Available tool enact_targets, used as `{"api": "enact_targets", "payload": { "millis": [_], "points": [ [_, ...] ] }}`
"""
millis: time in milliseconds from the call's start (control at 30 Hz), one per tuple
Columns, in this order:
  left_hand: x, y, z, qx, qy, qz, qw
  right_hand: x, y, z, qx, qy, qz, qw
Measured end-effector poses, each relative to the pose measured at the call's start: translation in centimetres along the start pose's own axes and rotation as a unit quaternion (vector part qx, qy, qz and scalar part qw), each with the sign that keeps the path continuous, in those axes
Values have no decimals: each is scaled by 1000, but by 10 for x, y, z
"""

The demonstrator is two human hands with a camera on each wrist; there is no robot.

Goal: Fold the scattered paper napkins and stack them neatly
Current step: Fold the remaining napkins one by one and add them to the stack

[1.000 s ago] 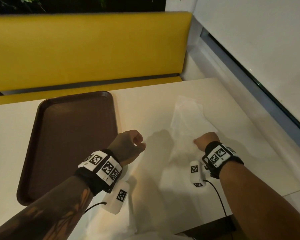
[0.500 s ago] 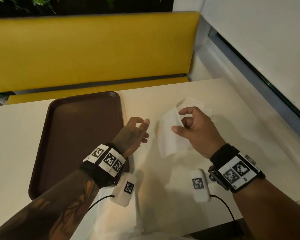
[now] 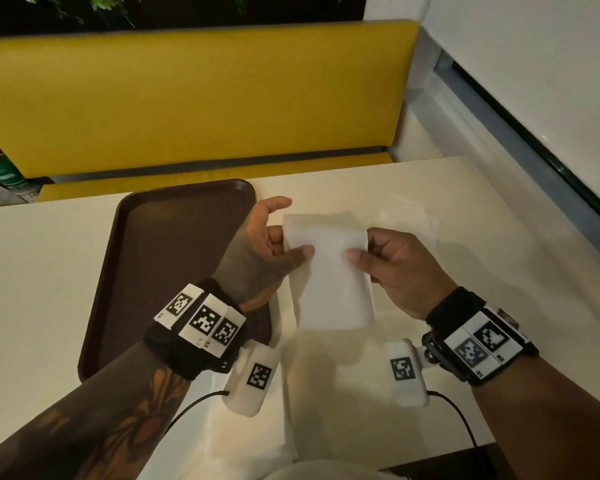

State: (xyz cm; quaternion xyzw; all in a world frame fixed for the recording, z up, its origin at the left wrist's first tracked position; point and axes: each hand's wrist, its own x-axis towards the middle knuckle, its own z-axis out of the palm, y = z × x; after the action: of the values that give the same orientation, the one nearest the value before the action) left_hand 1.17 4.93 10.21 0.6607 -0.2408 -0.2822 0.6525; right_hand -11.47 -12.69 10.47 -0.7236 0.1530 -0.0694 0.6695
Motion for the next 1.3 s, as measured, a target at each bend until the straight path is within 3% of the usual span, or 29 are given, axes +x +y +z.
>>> {"api": "enact_targets", "payload": {
  "millis": [333,633,800,900,1000,1100,1233,1300],
  "points": [
    [-8,18,-13,121,1,42,992,9,-3,10,-33,35,-51,998],
    [-18,23,-20,4,27,-16,1000,12,-1,14,-27,8,-108,994],
    [-23,21,-22,13,18,44,999,10,-6,13,-35,15,-113,993],
    [-22,21,-22,38,19,71,997,10,-11,15,11,18,-82,996],
    [-20,20,-23,76,20,81,994,10,-15,18,92,15,3,996],
    [-19,16,-25,118,38,109,986,12,-13,19,89,-1,45,995],
    [-23,18,-24,214,43,151,964,13,-13,25,17,-33,36,999],
    [-26,21,-23,211,44,141,966,14,-12,26,-2,-25,18,1000]
  ]
}}
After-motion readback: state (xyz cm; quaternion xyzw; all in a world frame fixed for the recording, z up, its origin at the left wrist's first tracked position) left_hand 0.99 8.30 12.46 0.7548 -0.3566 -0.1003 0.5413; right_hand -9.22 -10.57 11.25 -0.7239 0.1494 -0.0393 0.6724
